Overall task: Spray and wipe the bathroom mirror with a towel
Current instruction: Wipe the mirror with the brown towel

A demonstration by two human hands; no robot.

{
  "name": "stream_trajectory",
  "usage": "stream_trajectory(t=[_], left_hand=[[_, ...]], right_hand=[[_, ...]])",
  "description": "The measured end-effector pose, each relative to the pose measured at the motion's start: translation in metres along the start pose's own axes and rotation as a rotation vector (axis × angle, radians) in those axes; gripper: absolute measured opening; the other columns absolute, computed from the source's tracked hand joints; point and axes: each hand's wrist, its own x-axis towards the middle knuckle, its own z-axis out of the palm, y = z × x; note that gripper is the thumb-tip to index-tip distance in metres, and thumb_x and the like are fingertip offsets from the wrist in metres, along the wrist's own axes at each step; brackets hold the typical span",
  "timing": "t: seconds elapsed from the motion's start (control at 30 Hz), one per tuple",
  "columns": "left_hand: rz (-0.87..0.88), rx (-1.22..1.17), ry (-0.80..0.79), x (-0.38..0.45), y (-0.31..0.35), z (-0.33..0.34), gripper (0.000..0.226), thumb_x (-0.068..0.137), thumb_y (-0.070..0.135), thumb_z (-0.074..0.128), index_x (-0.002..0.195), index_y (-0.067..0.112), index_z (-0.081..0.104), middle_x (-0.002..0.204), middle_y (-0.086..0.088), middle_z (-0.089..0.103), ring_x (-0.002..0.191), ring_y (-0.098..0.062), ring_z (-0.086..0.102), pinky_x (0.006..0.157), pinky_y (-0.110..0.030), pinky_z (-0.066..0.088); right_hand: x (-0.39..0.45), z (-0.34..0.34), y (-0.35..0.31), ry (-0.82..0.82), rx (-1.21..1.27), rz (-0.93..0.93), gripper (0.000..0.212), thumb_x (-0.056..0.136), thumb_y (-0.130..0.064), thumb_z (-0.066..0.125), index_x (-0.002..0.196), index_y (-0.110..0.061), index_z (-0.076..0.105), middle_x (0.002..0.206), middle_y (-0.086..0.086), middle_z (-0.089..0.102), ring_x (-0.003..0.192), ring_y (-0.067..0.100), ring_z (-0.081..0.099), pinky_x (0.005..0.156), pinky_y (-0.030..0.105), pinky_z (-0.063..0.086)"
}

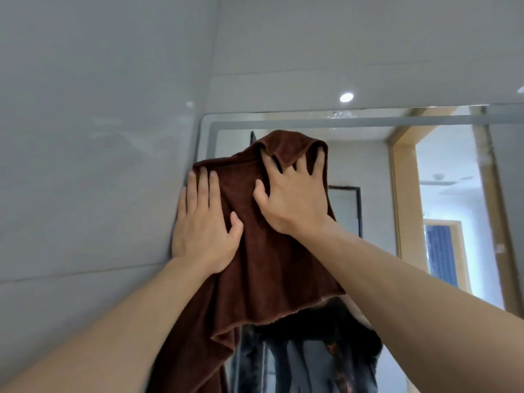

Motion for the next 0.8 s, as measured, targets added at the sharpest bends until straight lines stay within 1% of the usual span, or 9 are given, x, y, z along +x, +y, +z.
stream_trajectory(t=[0.13,0.23,0.3,0.43,0.57,0.67,0.73,0.8], left_hand=[[-0.002,0.030,-0.049,-0.032,-0.008,0.003,0.082,0.089,0.041,0.021,0.158,0.000,0.003,0.168,-0.019,0.003,0.156,-0.031,-0.006,0.127,-0.043,0.010],[-0.028,0.038,-0.104,-0.063,-0.009,0.004,0.081,0.089,0.035,0.025,0.157,-0.003,0.002,0.167,-0.021,0.004,0.156,-0.033,-0.005,0.127,-0.043,0.011],[-0.035,0.044,-0.142,-0.090,-0.008,0.005,0.081,0.089,0.033,0.025,0.156,-0.005,0.002,0.167,-0.022,0.004,0.156,-0.034,-0.005,0.127,-0.044,0.011],[-0.032,0.004,-0.222,-0.150,-0.003,0.010,0.082,0.086,0.030,0.027,0.156,-0.005,0.003,0.166,-0.023,0.002,0.156,-0.035,-0.007,0.127,-0.046,0.012],[-0.016,-0.008,-0.307,-0.198,0.007,0.012,0.083,0.085,0.028,0.029,0.156,-0.005,0.001,0.167,-0.023,0.000,0.155,-0.034,-0.009,0.127,-0.046,0.013],[0.036,0.006,-0.337,-0.209,0.013,0.010,0.086,0.083,0.028,0.031,0.156,-0.006,0.001,0.166,-0.025,0.002,0.155,-0.035,-0.010,0.127,-0.046,0.010],[0.111,0.022,-0.346,-0.205,0.014,0.008,0.086,0.084,0.029,0.033,0.156,-0.005,0.001,0.166,-0.025,0.004,0.155,-0.035,-0.006,0.126,-0.046,0.009],[0.179,0.023,-0.361,-0.194,0.018,0.005,0.086,0.086,0.032,0.035,0.157,-0.005,0.003,0.166,-0.025,0.004,0.155,-0.036,-0.007,0.127,-0.047,0.009]], right_hand=[[-0.028,0.011,-0.033,-0.009,0.019,-0.049,0.061,0.097,-0.045,0.037,0.154,-0.022,0.042,0.151,0.011,0.054,0.146,0.037,0.036,0.122,0.066,0.007],[-0.063,0.017,-0.048,-0.042,0.046,-0.102,0.061,0.098,-0.043,0.038,0.156,-0.025,0.038,0.154,0.010,0.051,0.147,0.036,0.036,0.122,0.066,0.007],[-0.090,0.019,-0.054,-0.061,0.065,-0.117,0.060,0.098,-0.041,0.039,0.156,-0.026,0.037,0.155,0.010,0.049,0.148,0.035,0.036,0.122,0.066,0.007],[-0.145,0.022,-0.057,-0.108,0.059,-0.133,0.056,0.100,-0.038,0.040,0.155,-0.026,0.040,0.156,0.011,0.048,0.148,0.036,0.036,0.122,0.063,0.003],[-0.188,0.017,-0.054,-0.181,0.047,-0.169,0.055,0.101,-0.039,0.039,0.155,-0.024,0.041,0.158,0.011,0.046,0.149,0.034,0.034,0.123,0.062,0.003],[-0.202,0.011,-0.041,-0.234,0.059,-0.228,0.058,0.100,-0.040,0.040,0.156,-0.024,0.039,0.159,0.010,0.044,0.150,0.032,0.033,0.125,0.059,0.001],[-0.203,0.006,-0.026,-0.249,0.073,-0.287,0.060,0.098,-0.041,0.043,0.154,-0.022,0.042,0.157,0.008,0.047,0.149,0.032,0.035,0.126,0.058,0.003],[-0.196,0.001,-0.008,-0.254,0.062,-0.320,0.060,0.096,-0.042,0.043,0.152,-0.019,0.046,0.153,0.007,0.052,0.148,0.032,0.037,0.126,0.058,0.007]])
